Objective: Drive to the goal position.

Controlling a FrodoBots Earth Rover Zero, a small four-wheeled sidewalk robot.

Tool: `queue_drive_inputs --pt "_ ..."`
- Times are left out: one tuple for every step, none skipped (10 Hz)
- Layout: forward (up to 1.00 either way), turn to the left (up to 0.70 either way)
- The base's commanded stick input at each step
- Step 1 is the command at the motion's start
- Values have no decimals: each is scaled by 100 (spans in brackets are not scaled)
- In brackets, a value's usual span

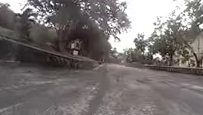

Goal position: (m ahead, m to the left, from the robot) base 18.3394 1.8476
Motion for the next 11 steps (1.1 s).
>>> queue_drive_inputs --pt "70 -7" --pt "70 -5" --pt "70 -2" --pt "70 0" --pt "70 0" --pt "70 0" --pt "70 0" --pt "70 0" --pt "70 0" --pt "70 0" --pt "70 0"
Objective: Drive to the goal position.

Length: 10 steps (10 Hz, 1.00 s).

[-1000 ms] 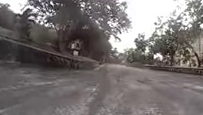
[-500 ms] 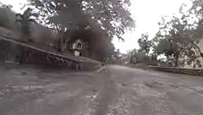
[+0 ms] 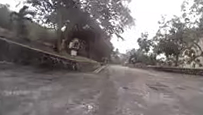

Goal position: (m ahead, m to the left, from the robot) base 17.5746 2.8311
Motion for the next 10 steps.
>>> queue_drive_inputs --pt "70 0" --pt "70 0" --pt "70 0" --pt "70 0" --pt "70 0" --pt "70 0" --pt "70 0" --pt "70 0" --pt "70 0" --pt "70 0"
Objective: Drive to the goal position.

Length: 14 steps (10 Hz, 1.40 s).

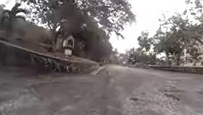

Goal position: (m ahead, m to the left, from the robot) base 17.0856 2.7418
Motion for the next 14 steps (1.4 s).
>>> queue_drive_inputs --pt "70 0" --pt "70 0" --pt "70 0" --pt "70 0" --pt "70 0" --pt "70 0" --pt "70 0" --pt "70 0" --pt "70 0" --pt "70 0" --pt "70 0" --pt "70 0" --pt "70 0" --pt "70 0"
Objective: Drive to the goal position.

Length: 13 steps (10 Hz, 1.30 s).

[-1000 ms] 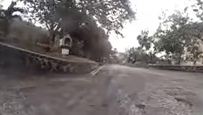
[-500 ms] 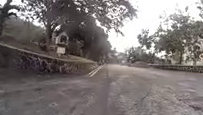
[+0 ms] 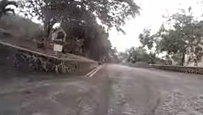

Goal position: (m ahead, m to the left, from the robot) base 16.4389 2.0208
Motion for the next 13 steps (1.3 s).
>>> queue_drive_inputs --pt "70 0" --pt "70 0" --pt "70 0" --pt "70 0" --pt "70 0" --pt "70 0" --pt "70 0" --pt "70 0" --pt "70 0" --pt "70 0" --pt "70 0" --pt "70 0" --pt "70 0"
